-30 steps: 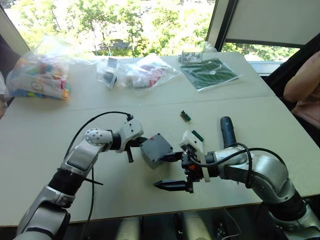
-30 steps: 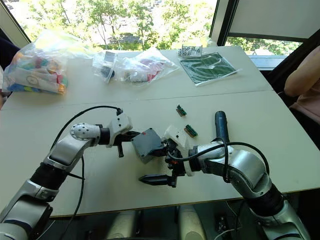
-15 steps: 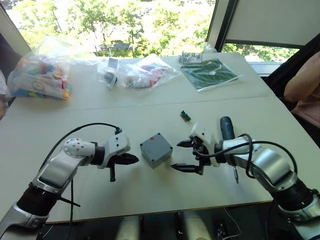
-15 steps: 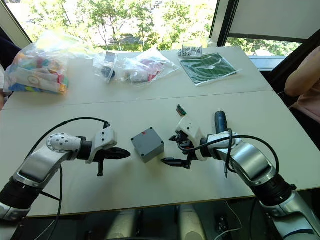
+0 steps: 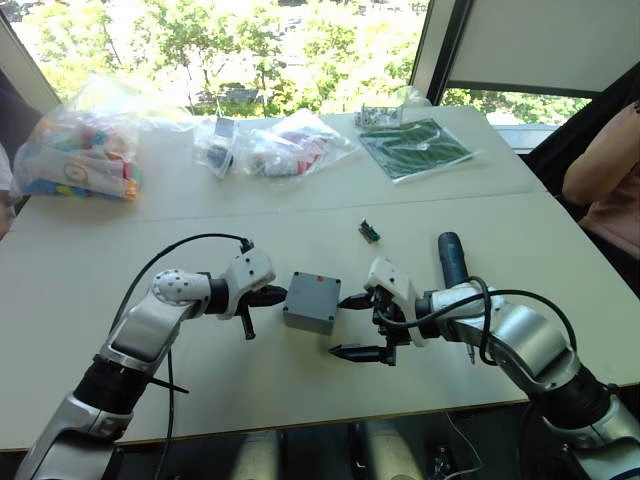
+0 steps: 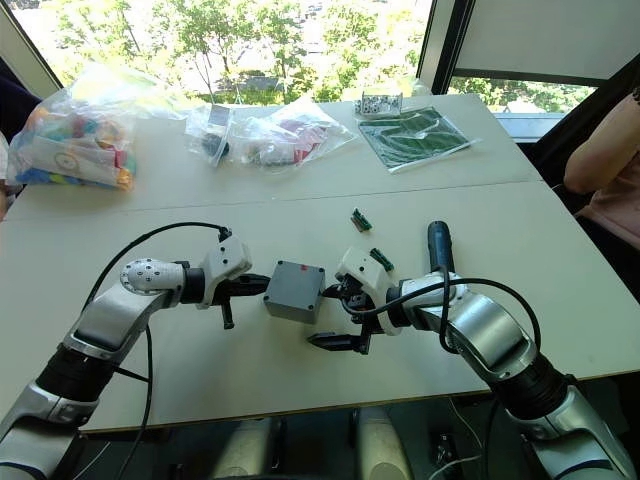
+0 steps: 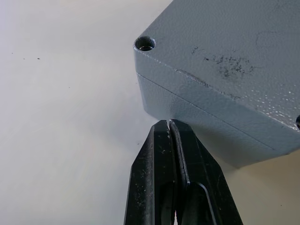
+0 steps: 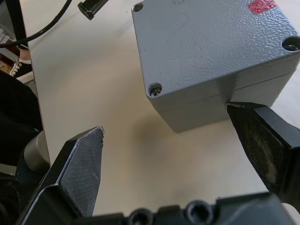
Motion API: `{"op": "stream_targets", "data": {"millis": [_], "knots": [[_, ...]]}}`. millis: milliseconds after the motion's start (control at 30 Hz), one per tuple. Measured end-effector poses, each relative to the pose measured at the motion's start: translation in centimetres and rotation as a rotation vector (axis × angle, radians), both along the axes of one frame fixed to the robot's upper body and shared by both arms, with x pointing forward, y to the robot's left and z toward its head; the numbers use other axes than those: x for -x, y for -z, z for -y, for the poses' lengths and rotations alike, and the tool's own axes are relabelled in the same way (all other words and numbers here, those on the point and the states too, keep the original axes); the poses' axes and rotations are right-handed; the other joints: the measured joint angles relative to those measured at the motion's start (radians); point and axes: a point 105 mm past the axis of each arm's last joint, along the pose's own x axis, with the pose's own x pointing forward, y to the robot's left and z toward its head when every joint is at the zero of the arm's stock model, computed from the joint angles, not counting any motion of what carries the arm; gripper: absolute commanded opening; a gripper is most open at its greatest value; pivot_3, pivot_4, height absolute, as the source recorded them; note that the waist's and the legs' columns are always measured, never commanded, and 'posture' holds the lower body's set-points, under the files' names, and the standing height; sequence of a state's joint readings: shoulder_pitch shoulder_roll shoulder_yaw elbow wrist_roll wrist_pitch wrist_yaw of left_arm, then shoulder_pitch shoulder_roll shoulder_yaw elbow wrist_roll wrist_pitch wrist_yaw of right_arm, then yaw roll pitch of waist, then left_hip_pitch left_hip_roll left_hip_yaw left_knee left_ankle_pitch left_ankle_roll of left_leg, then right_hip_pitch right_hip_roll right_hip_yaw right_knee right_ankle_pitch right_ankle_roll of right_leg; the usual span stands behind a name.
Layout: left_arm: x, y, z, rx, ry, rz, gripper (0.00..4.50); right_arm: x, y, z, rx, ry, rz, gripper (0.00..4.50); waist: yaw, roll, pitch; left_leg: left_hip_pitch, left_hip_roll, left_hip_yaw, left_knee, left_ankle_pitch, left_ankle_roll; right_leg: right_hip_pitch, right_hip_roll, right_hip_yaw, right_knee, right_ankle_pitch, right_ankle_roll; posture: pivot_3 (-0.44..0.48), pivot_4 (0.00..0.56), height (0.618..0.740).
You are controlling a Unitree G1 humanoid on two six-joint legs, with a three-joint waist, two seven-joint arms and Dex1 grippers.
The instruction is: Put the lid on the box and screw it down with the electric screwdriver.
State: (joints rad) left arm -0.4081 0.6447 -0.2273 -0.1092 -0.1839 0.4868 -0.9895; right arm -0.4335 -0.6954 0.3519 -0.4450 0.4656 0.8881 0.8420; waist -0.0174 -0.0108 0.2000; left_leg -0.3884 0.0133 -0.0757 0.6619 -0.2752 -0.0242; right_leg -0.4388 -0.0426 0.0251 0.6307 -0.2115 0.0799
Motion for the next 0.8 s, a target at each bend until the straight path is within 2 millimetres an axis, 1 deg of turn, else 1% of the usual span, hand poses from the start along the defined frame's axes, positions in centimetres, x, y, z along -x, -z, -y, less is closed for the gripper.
{"op": "stream_targets", "data": {"millis": [233, 500, 667, 767, 800], "knots": [[0.6, 0.0, -0.1, -0.011, 0.035, -0.02, 0.0, -0.2, 0.0, 0.1, 0.006, 0.012, 0.009, 4.46, 0.0, 0.0, 0.0, 0.0, 0.0, 0.0, 0.0, 0.0, 0.0, 0.0, 0.0, 0.0, 0.0, 0.0, 0.0, 0.0, 0.15, 0.74], [1.2, -0.2, 0.5, 0.003, 0.059, -0.04, 0.0, -1.3, 0.3, 0.6, 0.017, 0.058, 0.037, 4.46, 0.0, 0.0, 0.0, 0.0, 0.0, 0.0, 0.0, 0.0, 0.0, 0.0, 0.0, 0.0, 0.0, 0.0, 0.0, 0.0, 0.15, 0.74], [1.3, -0.2, 0.5, 0.005, 0.059, -0.047, 0.0, -1.5, 0.3, 0.6, 0.014, 0.062, 0.043, 4.46, 0.0, 0.0, 0.0, 0.0, 0.0, 0.0, 0.0, 0.0, 0.0, 0.0, 0.0, 0.0, 0.0, 0.0, 0.0, 0.0, 0.15, 0.74], [1.7, -0.5, 0.5, 0.006, 0.076, -0.048, 0.0, -1.6, -0.3, 0.8, 0.0, 0.06, 0.055, 4.46, -0.001, 0.0, 0.0, 0.0, 0.0, 0.0, 0.0, 0.0, 0.0, 0.0, 0.0, 0.0, 0.0, 0.0, 0.0, 0.0, 0.15, 0.74], [1.9, -0.7, 0.3, 0.003, 0.082, -0.052, 0.0, -1.8, -0.8, 1.1, -0.011, 0.063, 0.059, 4.46, -0.001, 0.0, 0.0, 0.0, 0.0, 0.0, 0.0, 0.0, 0.0, 0.0, 0.0, 0.0, 0.0, 0.0, 0.0, 0.0, 0.15, 0.74]]}}
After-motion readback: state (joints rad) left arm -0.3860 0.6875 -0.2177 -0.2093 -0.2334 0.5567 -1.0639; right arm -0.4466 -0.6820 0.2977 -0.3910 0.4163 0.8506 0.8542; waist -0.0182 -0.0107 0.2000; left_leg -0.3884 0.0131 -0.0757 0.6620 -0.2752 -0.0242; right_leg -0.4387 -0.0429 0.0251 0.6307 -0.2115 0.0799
